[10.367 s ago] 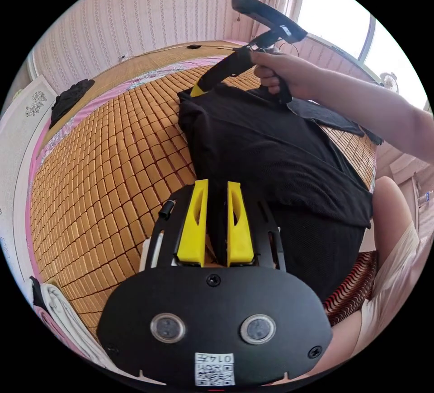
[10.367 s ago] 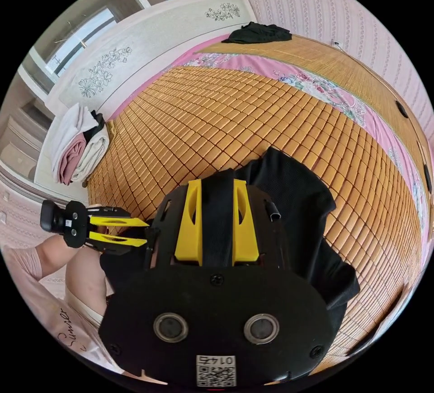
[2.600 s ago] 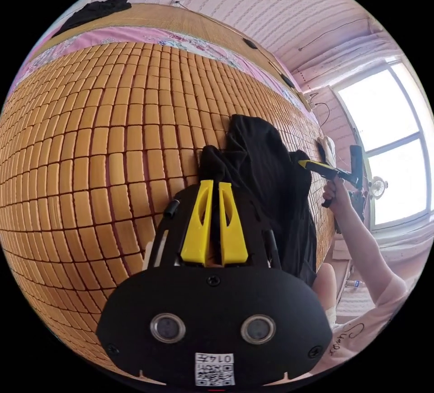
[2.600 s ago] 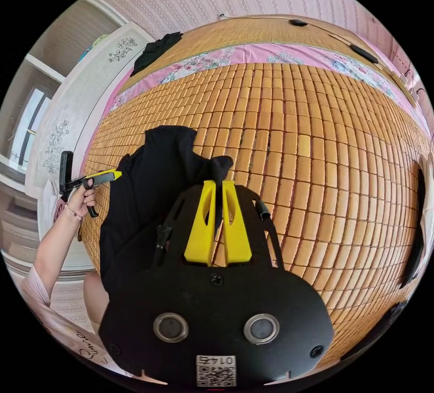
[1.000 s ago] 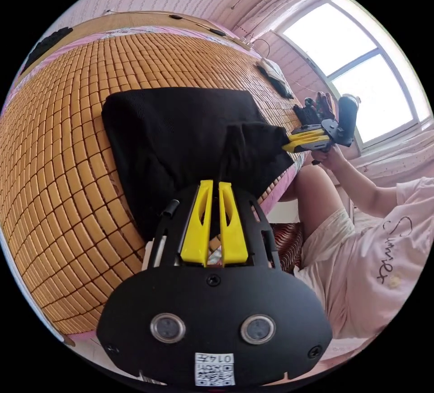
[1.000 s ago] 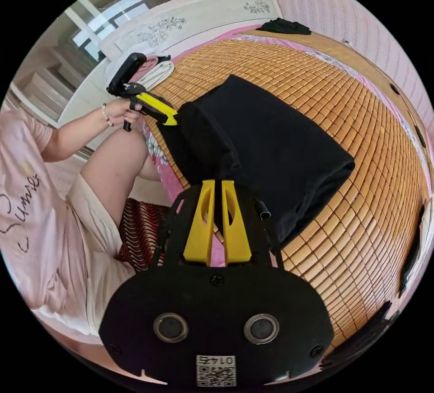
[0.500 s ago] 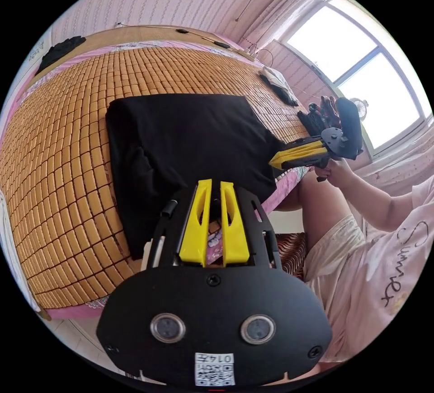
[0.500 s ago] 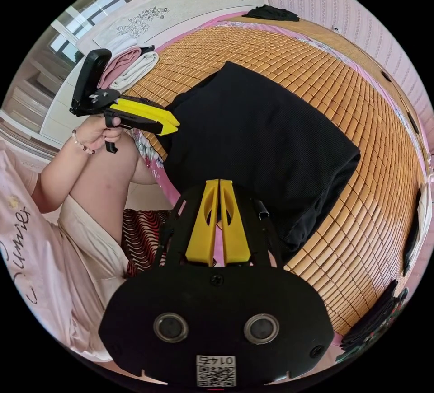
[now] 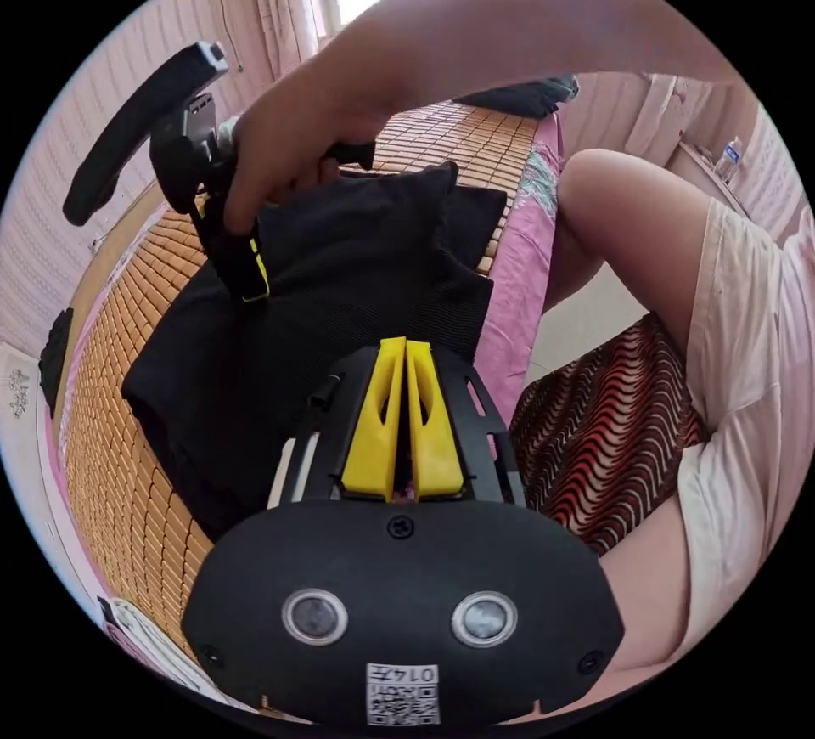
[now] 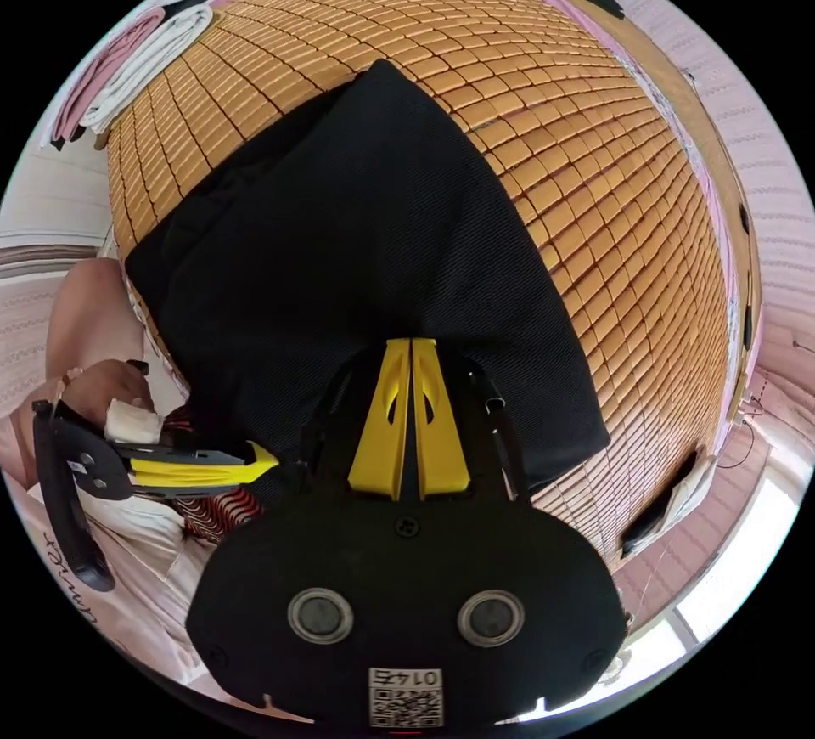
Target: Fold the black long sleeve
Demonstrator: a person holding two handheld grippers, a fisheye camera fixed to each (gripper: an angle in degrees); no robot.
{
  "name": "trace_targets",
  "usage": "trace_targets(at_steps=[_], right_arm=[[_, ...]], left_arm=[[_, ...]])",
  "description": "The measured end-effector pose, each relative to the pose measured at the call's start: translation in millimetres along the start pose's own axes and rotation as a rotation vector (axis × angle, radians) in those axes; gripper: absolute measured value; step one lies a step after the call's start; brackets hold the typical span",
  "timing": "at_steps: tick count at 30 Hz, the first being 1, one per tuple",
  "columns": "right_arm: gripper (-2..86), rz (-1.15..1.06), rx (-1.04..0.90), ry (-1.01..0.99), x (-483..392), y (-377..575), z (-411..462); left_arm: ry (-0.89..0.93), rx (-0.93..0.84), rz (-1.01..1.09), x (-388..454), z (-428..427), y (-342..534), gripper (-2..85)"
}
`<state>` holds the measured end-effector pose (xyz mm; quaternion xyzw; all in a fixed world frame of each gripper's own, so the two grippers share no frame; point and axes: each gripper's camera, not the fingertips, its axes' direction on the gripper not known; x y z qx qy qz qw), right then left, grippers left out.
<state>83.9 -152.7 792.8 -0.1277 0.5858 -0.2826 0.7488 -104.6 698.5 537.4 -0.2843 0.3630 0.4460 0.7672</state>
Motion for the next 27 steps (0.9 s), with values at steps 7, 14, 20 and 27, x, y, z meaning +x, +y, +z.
trace_targets(at_steps=[7,14,20,27], right_arm=[[-0.6,-0.03,-0.016,0.023,8.1,-44.8,-21.8],[-0.6,-0.047,-0.175,-0.048,23.5,-75.9,-13.0],[-0.6,0.009,-0.151,0.057,35.9,-80.7,7.4],[-0.5,0.042,-0.2,0.028,68.7,-62.4,17.0]], left_arm=[[0.102,0.02,-0.055,-4.0,4.0,4.1,-1.0],[0.163,0.04,-0.073,-5.0,8.5,9.8,-1.0],[0.201,0.048,-0.094,-6.5,12.4,12.9,-1.0],[0.208,0.056,-0.103,-5.0,15.9,16.2,-1.0]])
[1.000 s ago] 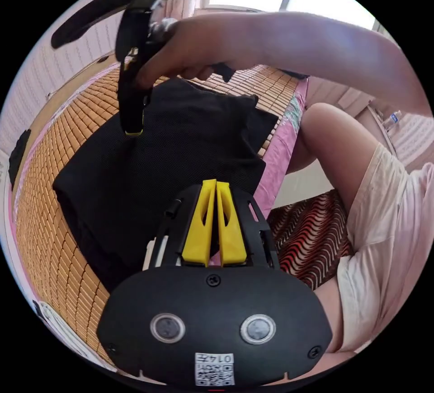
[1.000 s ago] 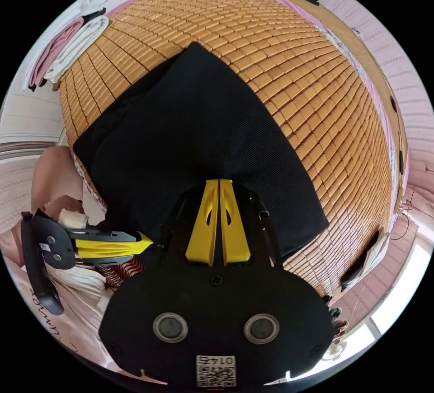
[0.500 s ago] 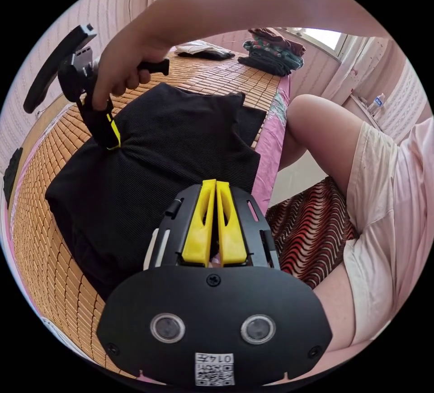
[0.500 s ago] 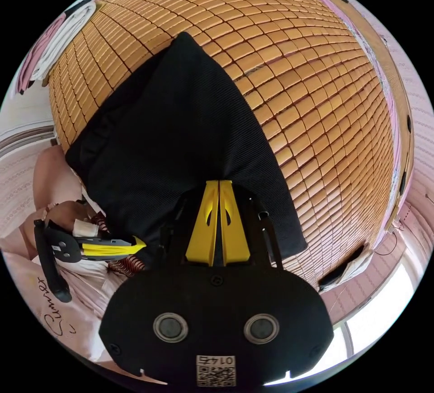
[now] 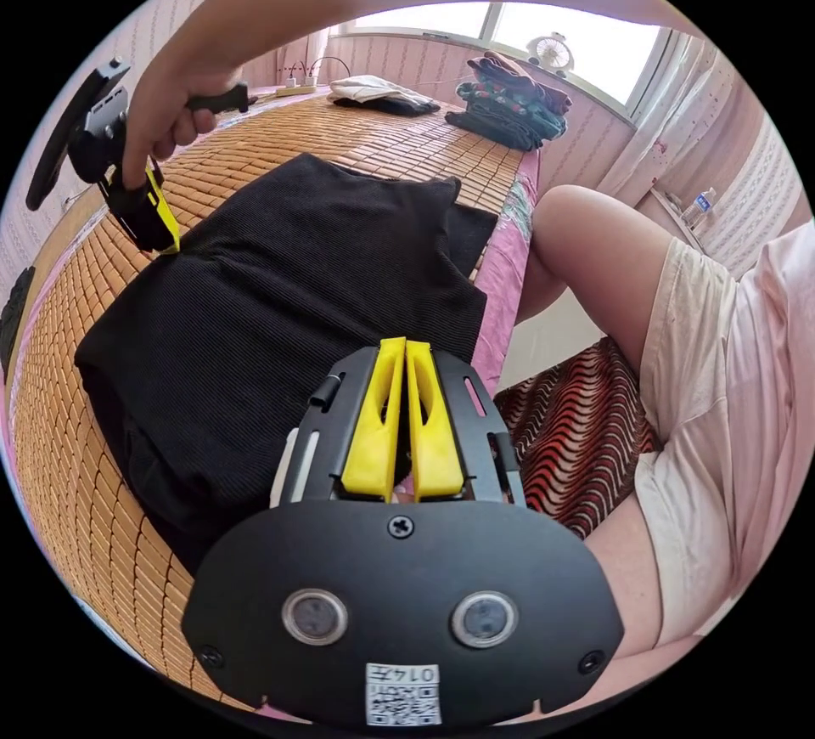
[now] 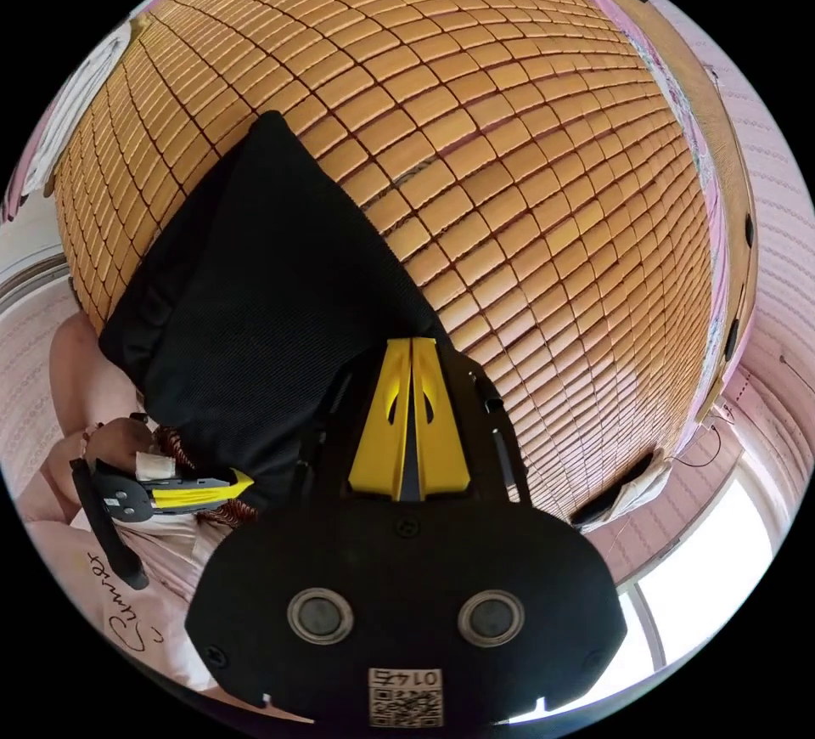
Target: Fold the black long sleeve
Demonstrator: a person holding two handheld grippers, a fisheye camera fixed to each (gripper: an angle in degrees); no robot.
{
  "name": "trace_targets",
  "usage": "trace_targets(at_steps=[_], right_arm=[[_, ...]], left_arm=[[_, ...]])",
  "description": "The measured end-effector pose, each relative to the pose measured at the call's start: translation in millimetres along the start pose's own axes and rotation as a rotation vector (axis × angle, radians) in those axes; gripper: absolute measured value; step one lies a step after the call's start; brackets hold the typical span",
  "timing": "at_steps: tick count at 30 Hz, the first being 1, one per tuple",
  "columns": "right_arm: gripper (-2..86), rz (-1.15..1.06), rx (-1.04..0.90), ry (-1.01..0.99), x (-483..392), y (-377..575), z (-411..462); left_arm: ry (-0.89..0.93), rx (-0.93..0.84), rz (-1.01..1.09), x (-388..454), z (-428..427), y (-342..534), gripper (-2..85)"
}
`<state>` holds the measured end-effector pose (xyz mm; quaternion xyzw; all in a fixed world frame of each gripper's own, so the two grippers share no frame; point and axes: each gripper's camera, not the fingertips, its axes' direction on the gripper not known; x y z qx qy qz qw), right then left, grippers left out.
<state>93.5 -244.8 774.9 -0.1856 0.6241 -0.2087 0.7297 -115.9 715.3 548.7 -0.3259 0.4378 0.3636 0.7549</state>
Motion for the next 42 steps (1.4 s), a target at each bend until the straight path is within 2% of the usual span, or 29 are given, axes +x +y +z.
trace_targets(at_steps=[4,6,9,14,18,21,28,34,36,39,42], right_arm=[[-0.4,0.013,0.108,0.004,12.5,37.8,-1.7],[-0.4,0.114,0.33,-0.072,32.8,98.8,-12.4],[-0.1,0.244,0.502,-0.236,62.8,200.9,-1.3],[1.9,0.511,0.52,-0.353,88.4,367.1,71.6],[10.5,0.676,0.485,-0.531,88.7,467.0,143.8],[9.6,0.725,0.489,-0.62,90.2,507.8,183.7],[2.6,0.697,0.587,-0.745,109.0,573.1,225.0],[1.3,0.631,0.838,-0.992,138.8,645.1,243.5],[1.6,0.547,0.901,-1.055,143.4,661.9,244.2],[2.9,0.487,0.936,-1.016,144.2,684.1,243.8],[6.9,0.64,1.053,-1.032,157.7,725.9,266.1]], left_arm=[[0.027,0.019,-0.007,-3.6,-0.3,4.5,-1.0],[0.067,0.032,-0.019,-7.6,-3.3,7.3,-1.0],[0.116,0.092,-0.019,-7.1,-10.4,9.8,-0.9],[0.114,0.176,-0.017,1.1,-16.3,8.2,0.4],[0.036,0.205,0.029,26.9,-13.3,4.6,9.3],[0.0,0.19,0.039,47.7,-5.8,-6.0,12.9],[-0.033,0.188,0.05,67.1,10.5,-48.5,16.6],[-0.039,0.119,0.083,73.7,43.1,-100.9,17.9],[-0.055,0.048,0.083,78.8,55.1,-114.0,13.8],[-0.147,0.002,0.026,83.5,53.9,-117.8,4.3],[-0.139,0.04,0.04,97.7,39.1,-108.9,3.6]])
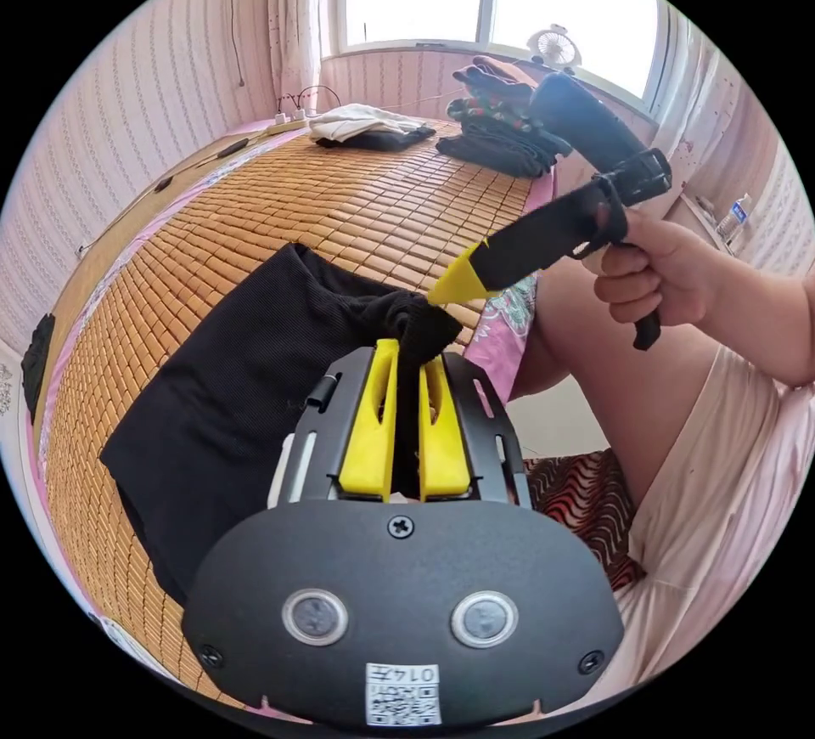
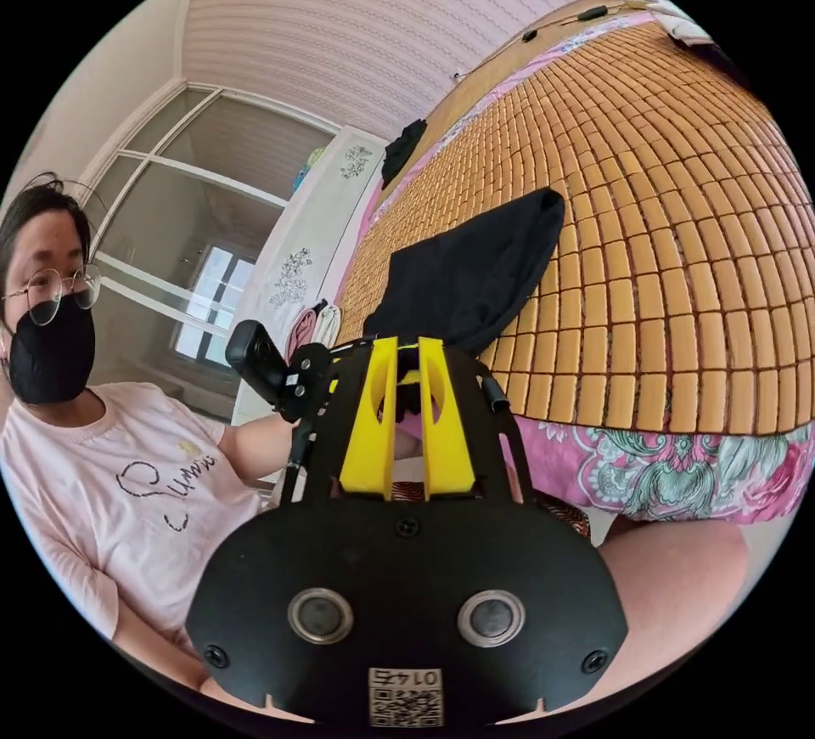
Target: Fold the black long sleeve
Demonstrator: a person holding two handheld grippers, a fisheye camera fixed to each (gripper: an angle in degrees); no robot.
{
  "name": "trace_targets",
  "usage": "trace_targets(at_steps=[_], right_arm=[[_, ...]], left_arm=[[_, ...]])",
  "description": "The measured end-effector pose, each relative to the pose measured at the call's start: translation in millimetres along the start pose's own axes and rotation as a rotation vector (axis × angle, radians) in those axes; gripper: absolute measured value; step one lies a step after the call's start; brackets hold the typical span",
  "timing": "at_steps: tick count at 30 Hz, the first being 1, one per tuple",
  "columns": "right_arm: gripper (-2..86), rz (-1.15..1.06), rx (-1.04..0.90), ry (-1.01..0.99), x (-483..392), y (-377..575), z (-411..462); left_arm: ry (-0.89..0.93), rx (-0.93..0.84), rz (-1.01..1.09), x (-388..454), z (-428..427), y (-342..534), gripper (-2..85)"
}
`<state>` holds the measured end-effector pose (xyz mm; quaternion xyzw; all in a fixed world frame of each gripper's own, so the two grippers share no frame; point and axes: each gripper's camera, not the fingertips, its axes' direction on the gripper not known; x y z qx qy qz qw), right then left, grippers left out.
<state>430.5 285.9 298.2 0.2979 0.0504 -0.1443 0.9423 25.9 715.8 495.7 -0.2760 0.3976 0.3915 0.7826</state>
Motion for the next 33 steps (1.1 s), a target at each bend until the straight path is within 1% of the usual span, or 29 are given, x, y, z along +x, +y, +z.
trace_targets(at_steps=[1,2,3,5,6,8,10,12,14,17,19,21,22,24,25,28,30,31,33], right_arm=[[8.0,0.037,0.028,0.026,8.6,3.6,-6.4],[10.1,0.132,0.054,0.081,27.4,10.4,-14.8],[11.7,0.215,0.064,0.081,44.6,16.2,-18.5],[12.9,0.308,0.073,0.024,64.0,22.3,-18.5],[12.9,0.32,0.082,-0.022,70.0,23.5,-18.0],[11.8,0.316,0.081,-0.036,73.0,21.7,-18.6],[10.3,0.319,0.122,-0.036,74.4,19.2,-23.0],[4.0,0.374,0.182,-0.098,82.2,18.1,-32.1],[2.5,0.364,0.223,-0.13,80.3,18.9,-44.3],[1.5,0.306,0.262,-0.117,65.5,20.5,-78.4],[1.3,0.268,0.305,-0.092,53.0,21.8,-107.3],[1.2,0.212,0.359,-0.014,29.5,20.4,-145.4],[1.2,0.203,0.364,0.015,22.9,19.0,-152.9],[1.4,0.173,0.343,0.135,-4.0,7.8,-167.0],[1.5,0.163,0.329,0.16,-10.5,3.6,-165.5],[2.2,0.116,0.198,0.218,-36.1,-23.7,-126.0],[3.4,0.084,0.1,0.18,-49.4,-46.2,-69.6],[3.8,0.082,0.084,0.166,-51.6,-51.3,-54.3],[4.9,0.06,0.014,0.179,-57.6,-69.4,6.0]], left_arm=[[-0.008,0.002,0.013,3.8,-3.2,2.5,3.6],[-0.021,0.004,0.033,10.9,-9.3,7.8,3.7],[-0.018,0.007,0.042,17.0,-15.0,13.2,3.8],[0.003,0.016,0.044,24.4,-23.9,21.4,3.9],[0.019,0.021,0.034,27.8,-29.9,26.8,3.9],[0.051,0.023,0.022,31.7,-38.1,34.5,4.0],[0.078,0.028,0.03,35.7,-46.4,42.1,4.0],[0.092,0.035,0.069,41.7,-56.8,50.7,4.0],[0.08,0.048,0.097,45.6,-63.9,55.1,4.0],[0.062,0.108,0.11,47.5,-73.3,55.4,4.0],[0.14,0.157,0.075,43.9,-73.7,48.2,4.0],[0.266,0.256,0.013,40.8,-71.1,33.3,4.0],[0.287,0.282,0.0,40.7,-70.3,29.9,4.0],[0.348,0.347,-0.066,37.4,-66.6,20.8,4.0],[0.352,0.352,-0.08,35.9,-65.8,20.2,4.0],[0.31,0.342,-0.124,23.2,-67.1,29.2,3.9],[0.275,0.314,-0.188,2.9,-72.4,49.4,4.2],[0.265,0.301,-0.209,-3.1,-73.2,55.3,4.3],[0.174,0.233,-0.3,-28.2,-74.3,78.4,5.0]])
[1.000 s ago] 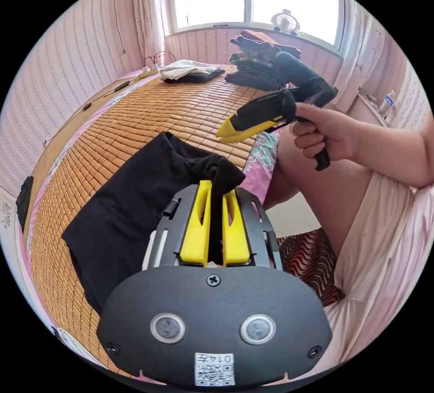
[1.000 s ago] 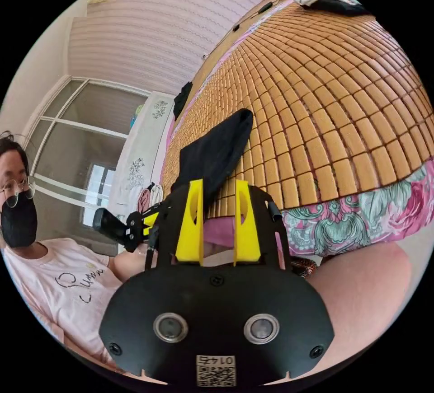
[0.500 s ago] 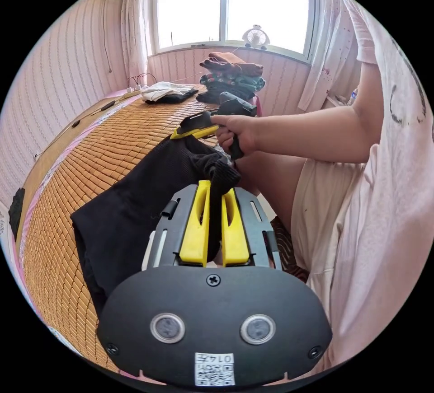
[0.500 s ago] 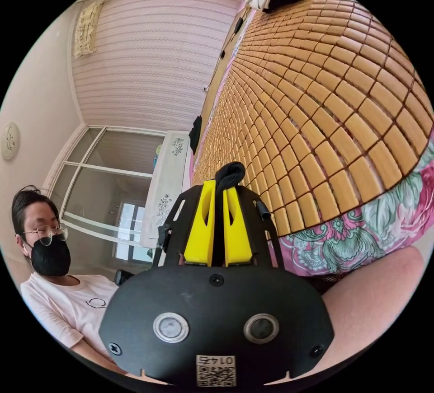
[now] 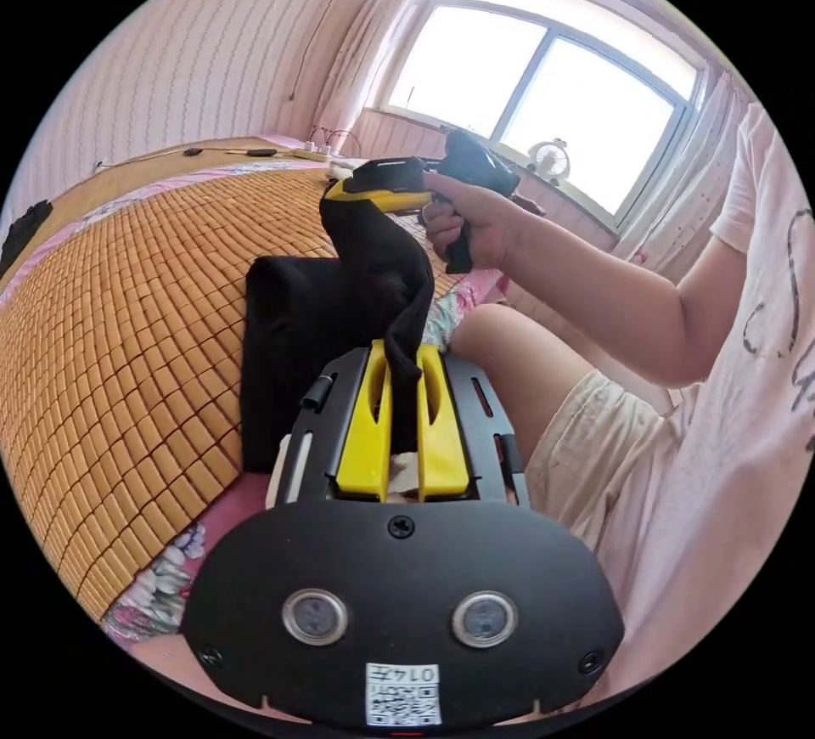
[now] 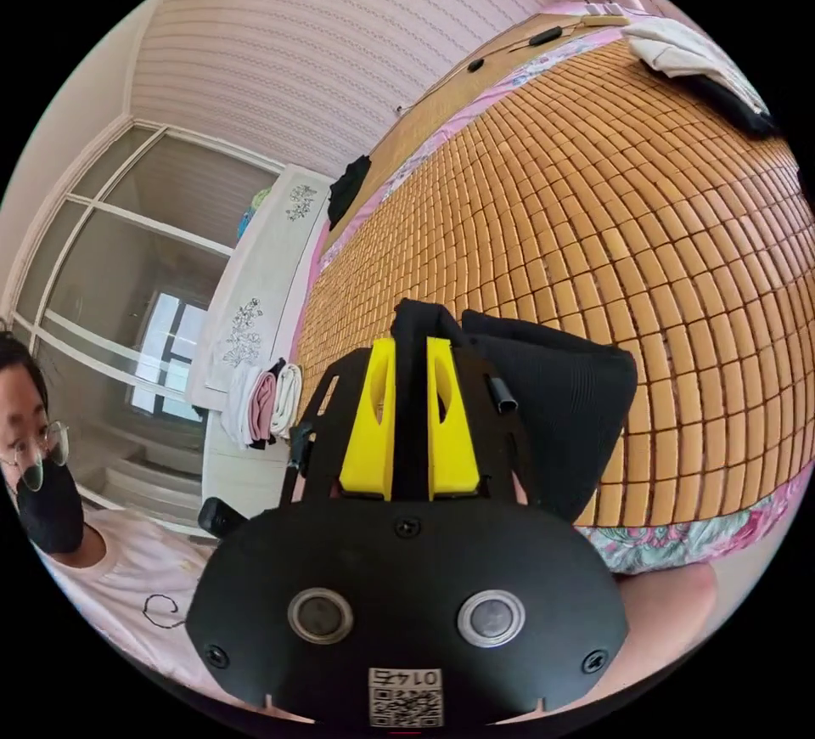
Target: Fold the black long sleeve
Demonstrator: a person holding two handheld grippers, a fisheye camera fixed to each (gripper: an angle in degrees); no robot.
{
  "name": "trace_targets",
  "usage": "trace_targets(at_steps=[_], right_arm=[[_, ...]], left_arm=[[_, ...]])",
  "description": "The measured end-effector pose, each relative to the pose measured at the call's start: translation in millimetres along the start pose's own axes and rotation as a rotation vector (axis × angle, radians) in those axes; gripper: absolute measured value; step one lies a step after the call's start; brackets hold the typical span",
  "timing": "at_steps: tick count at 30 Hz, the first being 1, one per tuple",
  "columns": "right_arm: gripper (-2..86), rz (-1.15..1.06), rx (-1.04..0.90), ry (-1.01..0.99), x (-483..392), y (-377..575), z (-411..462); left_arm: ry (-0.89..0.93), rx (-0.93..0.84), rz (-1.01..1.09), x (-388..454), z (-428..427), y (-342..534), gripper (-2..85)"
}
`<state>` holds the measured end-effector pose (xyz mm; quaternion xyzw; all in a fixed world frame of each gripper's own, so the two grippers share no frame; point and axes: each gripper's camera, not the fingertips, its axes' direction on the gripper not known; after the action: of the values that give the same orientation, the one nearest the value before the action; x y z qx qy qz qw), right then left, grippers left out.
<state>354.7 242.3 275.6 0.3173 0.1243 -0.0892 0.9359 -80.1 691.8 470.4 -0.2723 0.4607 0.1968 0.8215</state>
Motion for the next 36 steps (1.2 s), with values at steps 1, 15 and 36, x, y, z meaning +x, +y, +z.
trace_targets(at_steps=[1,15,36], right_arm=[[4.8,-0.007,-0.023,0.025,-3.9,-3.6,13.0],[5.1,-0.452,-0.371,0.515,-87.9,-28.3,119.8],[12.8,-0.489,-0.567,0.46,-131.1,-47.5,207.8]], left_arm=[[-0.038,-0.012,-0.024,-7.8,-2.1,3.3,5.3],[-0.137,-0.142,-0.269,-87.1,-20.7,17.8,7.9],[-0.094,-0.172,-0.28,-88.8,-17.7,15.0,10.7]])
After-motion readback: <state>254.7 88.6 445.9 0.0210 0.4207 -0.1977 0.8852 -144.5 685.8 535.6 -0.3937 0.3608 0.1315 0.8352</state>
